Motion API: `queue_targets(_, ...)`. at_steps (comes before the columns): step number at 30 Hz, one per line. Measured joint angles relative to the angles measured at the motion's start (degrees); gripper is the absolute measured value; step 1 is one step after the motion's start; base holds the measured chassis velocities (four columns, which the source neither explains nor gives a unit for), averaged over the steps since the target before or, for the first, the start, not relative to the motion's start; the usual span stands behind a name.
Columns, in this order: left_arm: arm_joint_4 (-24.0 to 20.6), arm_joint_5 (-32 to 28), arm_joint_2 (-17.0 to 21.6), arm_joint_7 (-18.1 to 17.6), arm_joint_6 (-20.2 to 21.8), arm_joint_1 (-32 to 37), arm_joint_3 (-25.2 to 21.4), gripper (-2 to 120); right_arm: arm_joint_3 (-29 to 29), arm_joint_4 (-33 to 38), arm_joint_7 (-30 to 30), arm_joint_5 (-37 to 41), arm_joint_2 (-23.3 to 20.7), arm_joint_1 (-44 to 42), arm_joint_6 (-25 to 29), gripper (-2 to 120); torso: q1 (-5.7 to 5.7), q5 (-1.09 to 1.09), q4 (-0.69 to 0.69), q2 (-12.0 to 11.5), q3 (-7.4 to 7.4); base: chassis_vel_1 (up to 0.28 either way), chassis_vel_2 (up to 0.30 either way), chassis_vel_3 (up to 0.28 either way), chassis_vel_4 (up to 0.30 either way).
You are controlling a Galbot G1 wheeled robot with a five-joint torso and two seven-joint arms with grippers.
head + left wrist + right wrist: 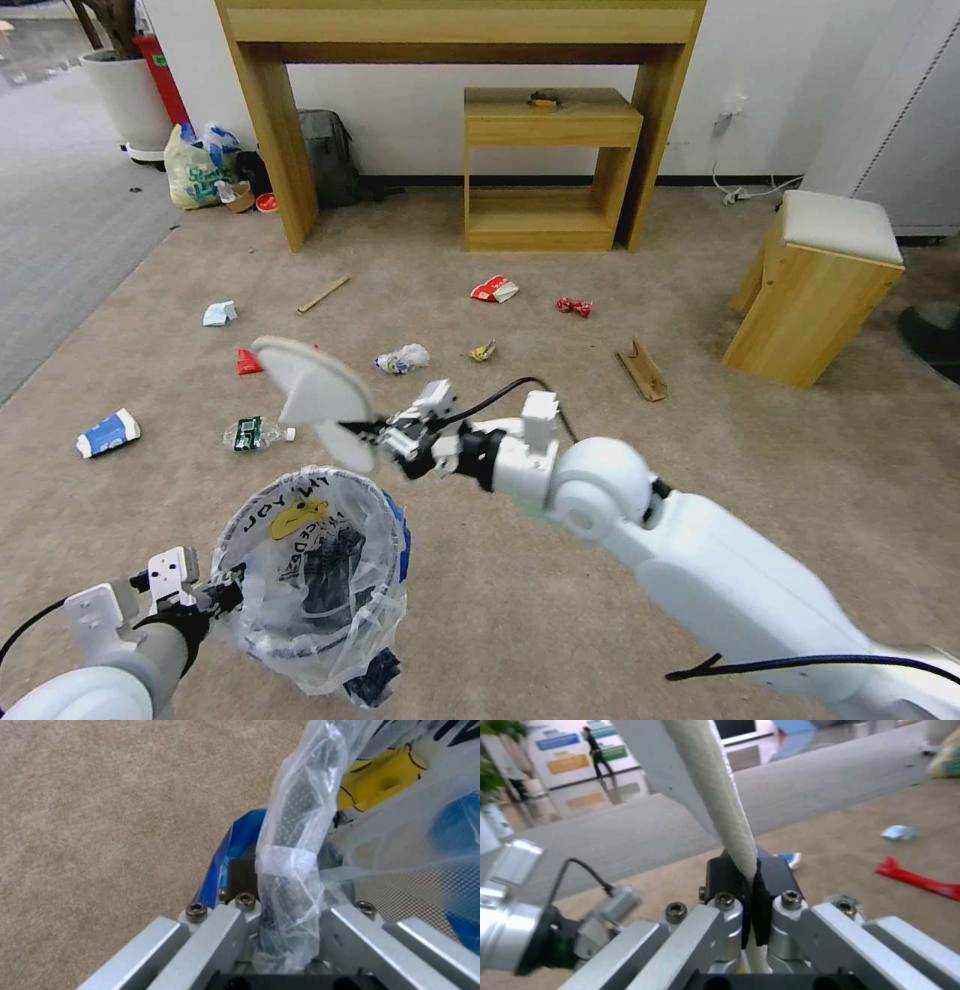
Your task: Pick up the trash bin and place the garbage on the floor into it.
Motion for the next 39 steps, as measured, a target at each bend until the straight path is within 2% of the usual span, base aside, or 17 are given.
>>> queue_targets(6, 0.4, -0.1, 0.6, -0.3, 0.0, -0.2, 0.6, 0, -3.4, -1.7, 1.0, -0.2, 3.1, 0.0, -0.5, 1, 0.00, 0.00, 0.00, 0.0, 0.00, 0.000, 0.000, 0.000, 0.000)
queue_targets(21, 0.0, -0.4, 1.1, -0.6, 0.0, -0.2, 0.4, 0, -5.0, -4.2, 2.6, -2.7, 2.8, -1.7, -0.1, 1, 0.00, 0.01, -0.01, 0.0, 0.00, 0.000, 0.000, 0.000, 0.000)
queue_targets(25, -0.2, -0.4, 0.9, -0.7, 0.0, -0.2, 0.5, 0, -5.2, -4.4, 2.8, -3.5, 2.8, -1.7, -0.1, 7, 0.00, 0.01, 0.00, 0.0, 0.00, 0.000, 0.000, 0.000, 0.000)
queue_targets(27, -0.4, -0.4, 0.8, -0.7, 0.0, 0.1, 0.5, 0, -5.4, -4.6, 2.9, -4.7, 2.7, -2.1, -0.1, 19, 0.00, 0.01, 0.00, 0.0, -0.01, 0.000, 0.000, 0.000, 0.000)
queue_targets(29, -0.5, -0.5, 0.8, -0.6, 0.0, 0.1, 0.5, 0, -5.4, -4.7, 3.0, -5.1, 2.7, -2.2, -0.1, 23, 0.00, 0.01, 0.00, 0.0, -0.01, 0.000, 0.000, 0.000, 0.000)
queue_targets(35, -0.9, -0.7, 0.9, -0.5, 0.0, 0.3, 0.4, 0, -5.7, -5.0, 3.6, -7.3, 3.2, -2.9, 0.5, 47, 0.00, 0.01, 0.00, 0.0, 0.00, 0.000, 0.000, 0.000, 0.000)
queue_targets(36, -0.9, -0.7, 0.9, -0.5, 0.0, 0.3, 0.4, 0, -5.7, -5.0, 3.6, -7.3, 3.2, -2.9, 0.5, 47, 0.00, 0.01, 0.00, 0.0, 0.00, 0.000, 0.000, 0.000, 0.000)
queue_targets(38, -1.0, -0.8, 0.9, -0.5, 0.0, 0.2, 0.4, 0, -5.7, -5.0, 3.8, -7.5, 3.1, -3.0, 0.8, 59, 0.00, 0.01, 0.00, 0.0, -0.01, 0.000, 0.000, 0.000, 0.000)
queue_targets(39, -1.0, -0.8, 0.9, -0.5, 0.0, 0.2, 0.4, 0, -5.7, -5.0, 3.8, -7.5, 3.1, -3.0, 0.8, 59, 0.00, 0.01, 0.00, 0.0, -0.01, 0.000, 0.000, 0.000, 0.000)
